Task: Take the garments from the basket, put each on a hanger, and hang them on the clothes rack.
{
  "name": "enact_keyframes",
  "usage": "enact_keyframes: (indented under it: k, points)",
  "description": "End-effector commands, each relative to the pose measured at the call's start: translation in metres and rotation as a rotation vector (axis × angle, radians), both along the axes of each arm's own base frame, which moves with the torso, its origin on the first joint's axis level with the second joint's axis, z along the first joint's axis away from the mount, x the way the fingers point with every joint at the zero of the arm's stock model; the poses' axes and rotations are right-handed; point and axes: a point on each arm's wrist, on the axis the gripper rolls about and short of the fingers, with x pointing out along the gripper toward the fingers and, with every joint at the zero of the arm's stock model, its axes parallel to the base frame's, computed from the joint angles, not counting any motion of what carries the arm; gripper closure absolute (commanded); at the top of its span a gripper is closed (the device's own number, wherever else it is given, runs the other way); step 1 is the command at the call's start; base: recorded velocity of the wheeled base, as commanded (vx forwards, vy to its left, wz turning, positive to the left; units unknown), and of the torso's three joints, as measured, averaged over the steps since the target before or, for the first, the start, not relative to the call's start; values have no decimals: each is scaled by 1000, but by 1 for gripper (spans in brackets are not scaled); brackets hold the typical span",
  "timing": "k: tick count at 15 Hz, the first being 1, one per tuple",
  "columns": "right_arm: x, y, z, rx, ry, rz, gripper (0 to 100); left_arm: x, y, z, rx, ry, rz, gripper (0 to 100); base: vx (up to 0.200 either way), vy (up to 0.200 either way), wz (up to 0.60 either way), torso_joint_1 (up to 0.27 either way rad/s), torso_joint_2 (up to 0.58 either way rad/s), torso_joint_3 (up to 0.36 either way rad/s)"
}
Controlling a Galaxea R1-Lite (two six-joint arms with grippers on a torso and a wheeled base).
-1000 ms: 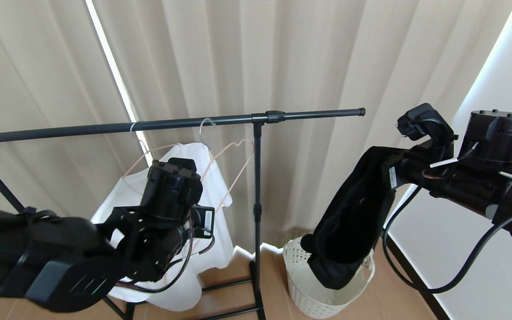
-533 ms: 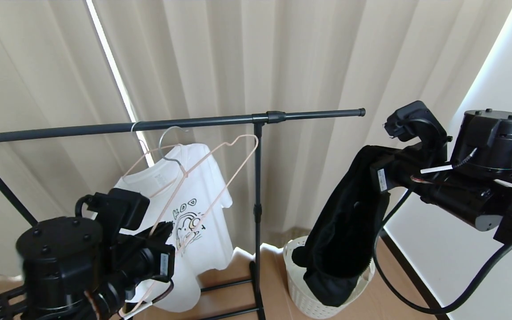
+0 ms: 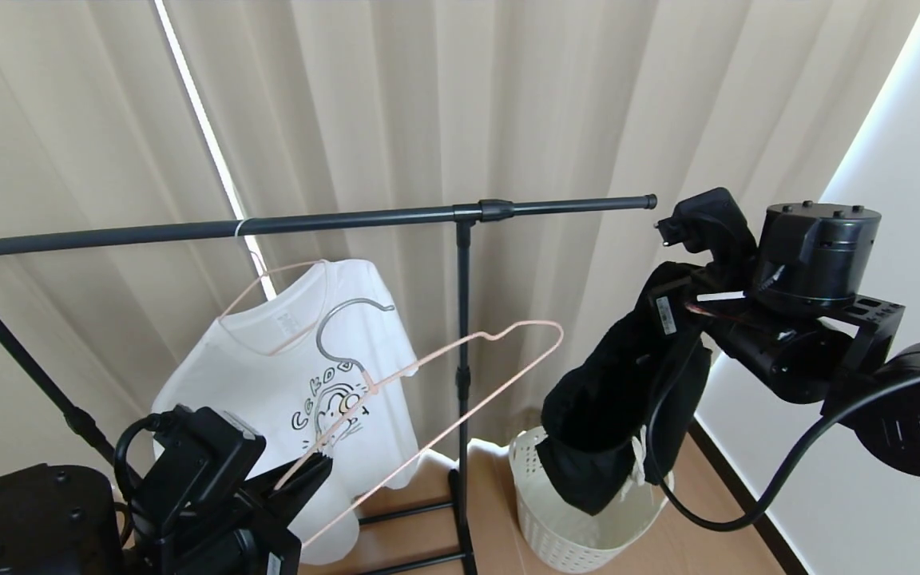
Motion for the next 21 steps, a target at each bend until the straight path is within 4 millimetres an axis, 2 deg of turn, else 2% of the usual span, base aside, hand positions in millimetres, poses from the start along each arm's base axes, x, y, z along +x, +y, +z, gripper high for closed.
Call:
enact_keyframes:
  k: [1,7,13,21]
  points:
    - [5,9,-6,-8,12,10,100,-6,-1,-6,16,26,-41,100,0,0,0,0,0,0]
    - [-1,29,-6,-2,7,60,100,2,-16,-12,6,34,-70,100,0,0,0,0,0,0]
    - [-18,62,-16,10,32,149,100,10,-30,-22,-39,36,-69,100,0,0,0,0,0,0]
    - [-56,102,-15,59,26,254,100,17,-35,-25,-74,-10,2,100,0,0,0,0,0,0]
